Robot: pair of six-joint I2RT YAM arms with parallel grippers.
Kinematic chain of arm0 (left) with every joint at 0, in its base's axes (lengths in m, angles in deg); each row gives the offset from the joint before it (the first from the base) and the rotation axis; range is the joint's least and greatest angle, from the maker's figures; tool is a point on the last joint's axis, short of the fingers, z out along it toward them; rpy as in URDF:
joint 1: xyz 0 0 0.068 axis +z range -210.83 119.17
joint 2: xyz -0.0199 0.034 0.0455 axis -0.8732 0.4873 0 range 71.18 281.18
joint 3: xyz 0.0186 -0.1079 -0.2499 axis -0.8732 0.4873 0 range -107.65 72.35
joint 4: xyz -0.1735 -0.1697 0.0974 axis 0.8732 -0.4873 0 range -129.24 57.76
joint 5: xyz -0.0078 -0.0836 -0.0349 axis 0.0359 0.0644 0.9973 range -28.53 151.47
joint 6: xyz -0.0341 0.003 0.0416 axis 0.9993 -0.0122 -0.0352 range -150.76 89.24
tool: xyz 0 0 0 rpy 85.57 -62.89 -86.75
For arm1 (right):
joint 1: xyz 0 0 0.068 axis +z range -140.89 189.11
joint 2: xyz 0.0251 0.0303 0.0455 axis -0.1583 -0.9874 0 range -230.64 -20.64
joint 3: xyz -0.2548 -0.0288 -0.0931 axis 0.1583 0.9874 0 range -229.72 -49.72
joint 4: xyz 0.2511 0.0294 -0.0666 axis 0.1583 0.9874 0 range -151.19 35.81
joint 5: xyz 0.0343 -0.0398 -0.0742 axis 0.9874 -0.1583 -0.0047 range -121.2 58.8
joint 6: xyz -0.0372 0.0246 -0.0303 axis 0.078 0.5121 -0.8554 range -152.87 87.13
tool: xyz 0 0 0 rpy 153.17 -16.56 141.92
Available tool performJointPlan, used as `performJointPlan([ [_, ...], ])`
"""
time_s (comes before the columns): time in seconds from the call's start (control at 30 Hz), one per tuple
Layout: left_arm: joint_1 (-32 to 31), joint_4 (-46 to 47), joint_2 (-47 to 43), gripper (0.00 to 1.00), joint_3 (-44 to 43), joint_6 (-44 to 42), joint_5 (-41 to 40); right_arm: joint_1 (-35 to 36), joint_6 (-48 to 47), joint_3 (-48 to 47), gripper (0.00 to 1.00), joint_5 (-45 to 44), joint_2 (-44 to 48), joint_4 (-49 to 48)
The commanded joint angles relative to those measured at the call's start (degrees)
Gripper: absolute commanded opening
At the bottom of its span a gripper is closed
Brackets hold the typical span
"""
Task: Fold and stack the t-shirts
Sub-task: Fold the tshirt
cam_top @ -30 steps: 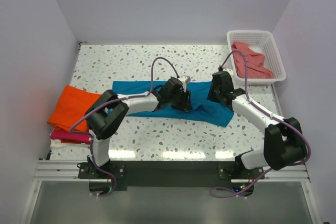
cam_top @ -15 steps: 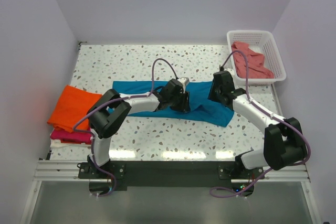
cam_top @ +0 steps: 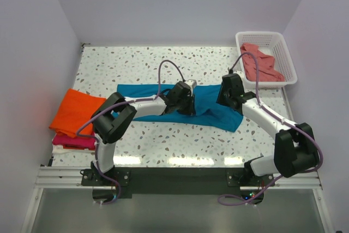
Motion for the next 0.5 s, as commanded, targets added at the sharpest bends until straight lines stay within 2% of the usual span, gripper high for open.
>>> performJointPlan([
  [0.0, -0.5, -0.9, 0.3, 0.23, -2.4, 0.1, -1.1, -0.4, -0.6, -1.6, 0.33, -1.3, 2.7, 0.0],
  [0.37, -0.3, -4.8, -1.4, 0.00, -4.6, -0.9, -4.1, -0.4, -1.1, -1.6, 0.33, -1.1, 3.2, 0.3],
  [0.47, -0.2, -6.3, -3.1, 0.00, -4.2, -1.3, -5.4, -0.5, -0.7, -0.6, 0.33, -0.7, 3.6, -0.4],
])
